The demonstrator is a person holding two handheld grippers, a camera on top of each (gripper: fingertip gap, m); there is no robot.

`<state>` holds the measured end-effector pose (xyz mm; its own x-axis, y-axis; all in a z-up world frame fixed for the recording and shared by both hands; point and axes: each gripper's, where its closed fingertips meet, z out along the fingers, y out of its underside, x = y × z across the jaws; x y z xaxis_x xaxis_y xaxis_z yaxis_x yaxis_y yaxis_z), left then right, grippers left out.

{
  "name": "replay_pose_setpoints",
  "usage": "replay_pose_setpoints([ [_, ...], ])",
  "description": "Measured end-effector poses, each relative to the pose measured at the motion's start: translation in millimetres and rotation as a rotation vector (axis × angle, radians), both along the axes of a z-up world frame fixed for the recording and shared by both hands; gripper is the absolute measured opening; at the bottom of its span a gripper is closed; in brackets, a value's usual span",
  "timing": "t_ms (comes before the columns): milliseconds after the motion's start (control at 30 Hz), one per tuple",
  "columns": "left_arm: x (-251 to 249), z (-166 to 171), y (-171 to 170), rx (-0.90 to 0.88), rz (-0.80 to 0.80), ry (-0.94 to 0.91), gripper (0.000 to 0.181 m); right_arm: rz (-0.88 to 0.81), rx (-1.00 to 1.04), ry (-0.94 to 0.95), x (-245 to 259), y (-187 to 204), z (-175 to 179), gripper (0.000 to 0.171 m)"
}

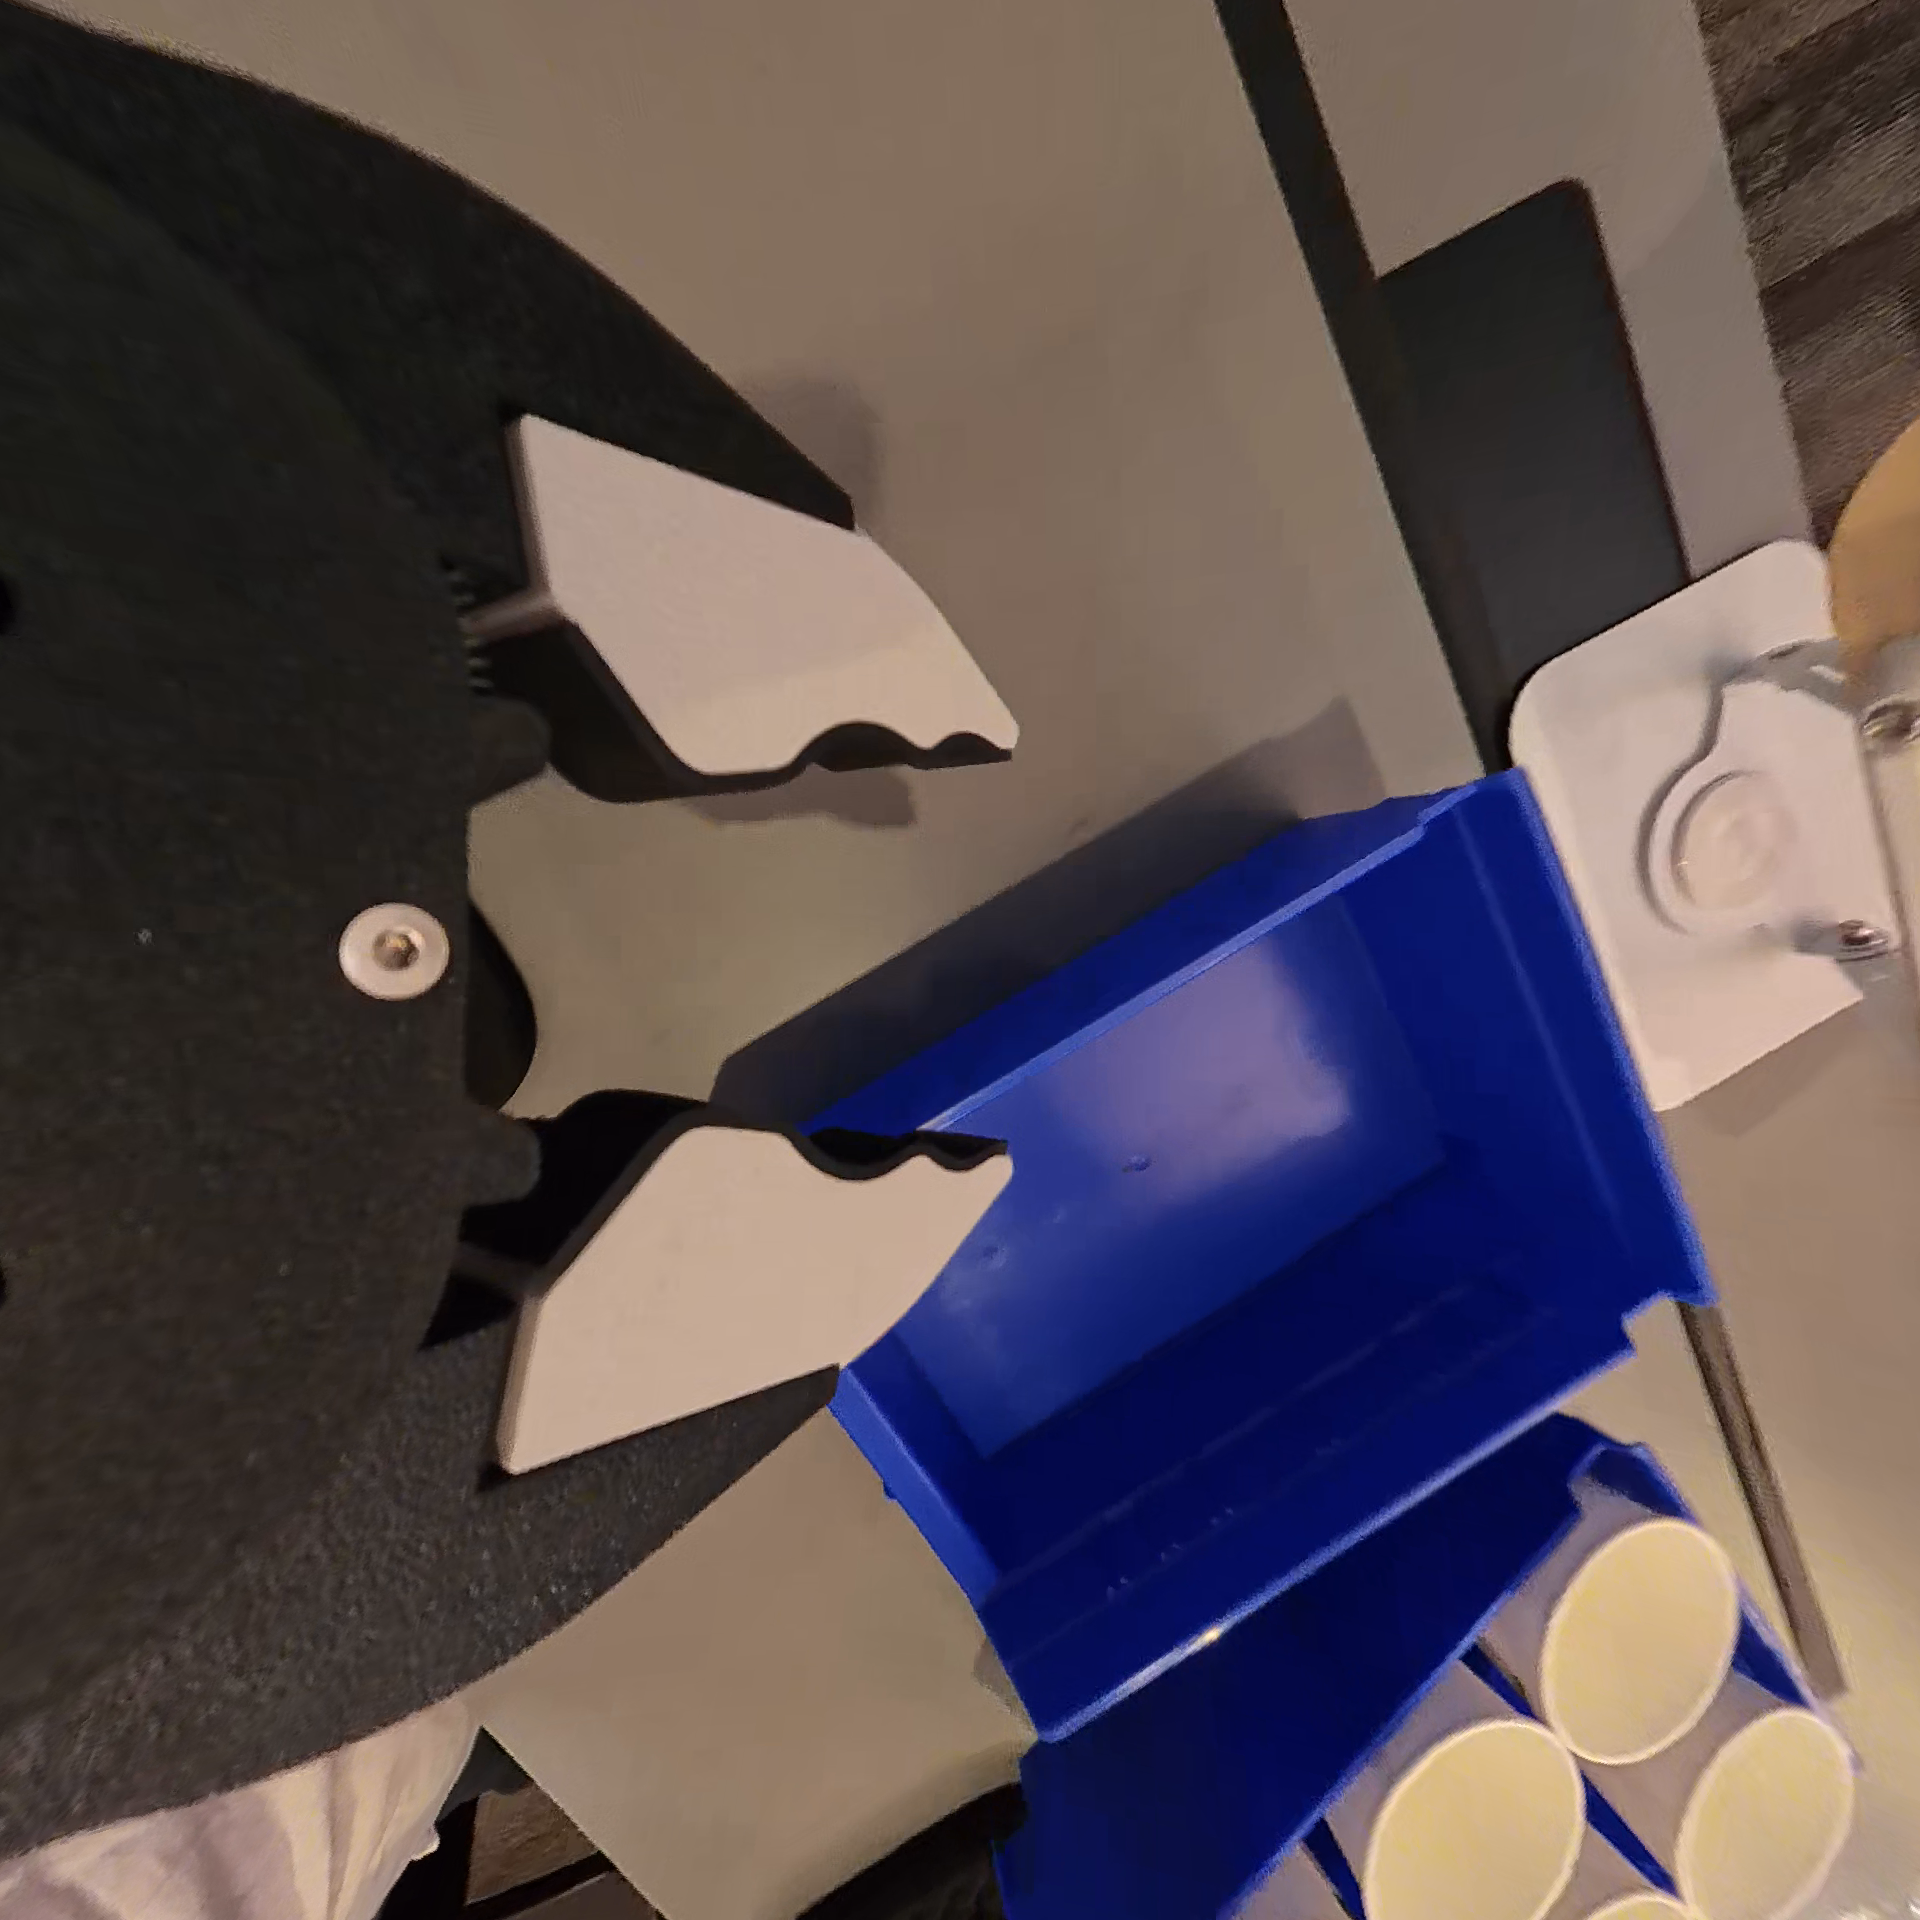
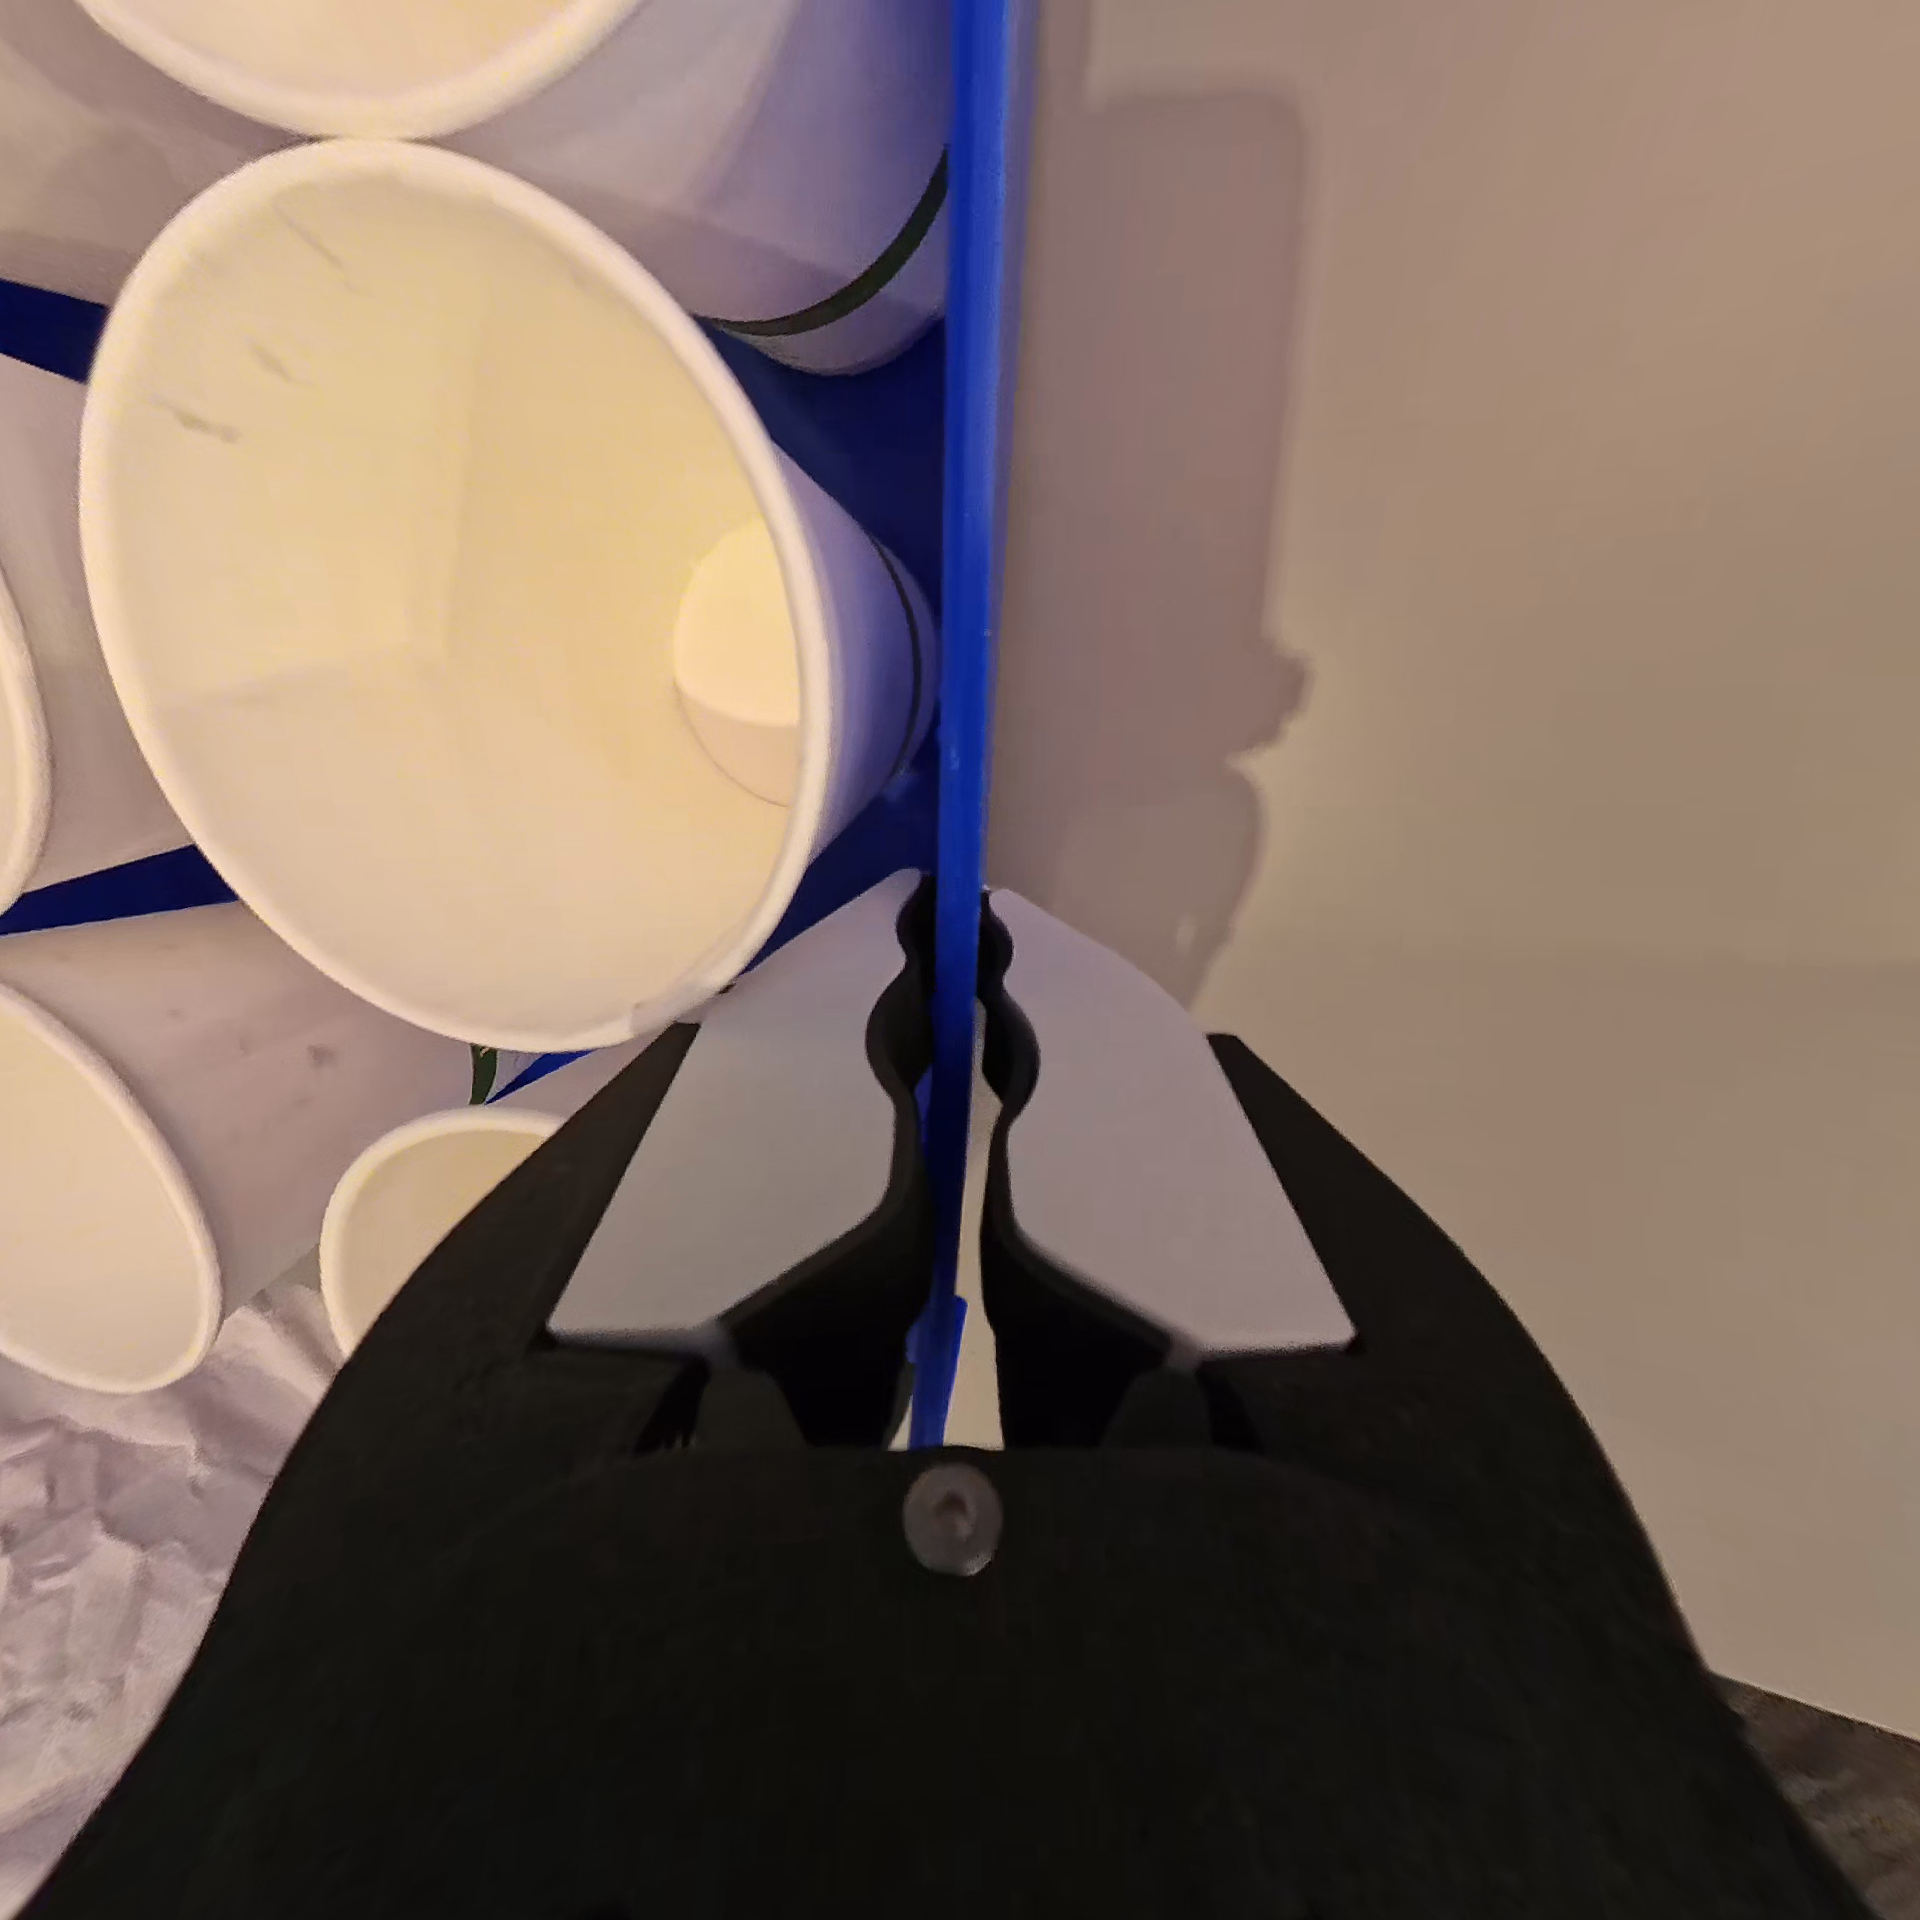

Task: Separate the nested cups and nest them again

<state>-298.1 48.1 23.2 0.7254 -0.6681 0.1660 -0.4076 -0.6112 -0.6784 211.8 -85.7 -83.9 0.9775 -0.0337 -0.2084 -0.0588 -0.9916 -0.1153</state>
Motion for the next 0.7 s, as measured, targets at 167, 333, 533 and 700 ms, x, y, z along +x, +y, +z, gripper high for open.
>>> replay_pose_setpoints([
  [167, -13.8, 3.7, 9.8, -0.002, 0.017, -0.077, 0.066, -0.017, -0.006, -0.015, 12.9, -9.9, 10.8, 0.006],
  [333, -26.5, 1.8, 18.8, -0.013, 0.029, -0.118, 0.066, -0.029, 0.007, -0.031, 19.1, -14.4, 35.3, 0.006],
  [533, -47.0, 13.1, 23.8, 0.014, 0.072, -0.182, 0.064, 0.027, 0.052, -0.108, 0.1, -0.7, 100.5, 0.005],
  [700, -72.0, 17.6, 21.1, 0.027, 0.122, -0.205, 0.064, 0.137, 0.112, -0.094, -59.5, 32.2, 157.2, 0.005],
])
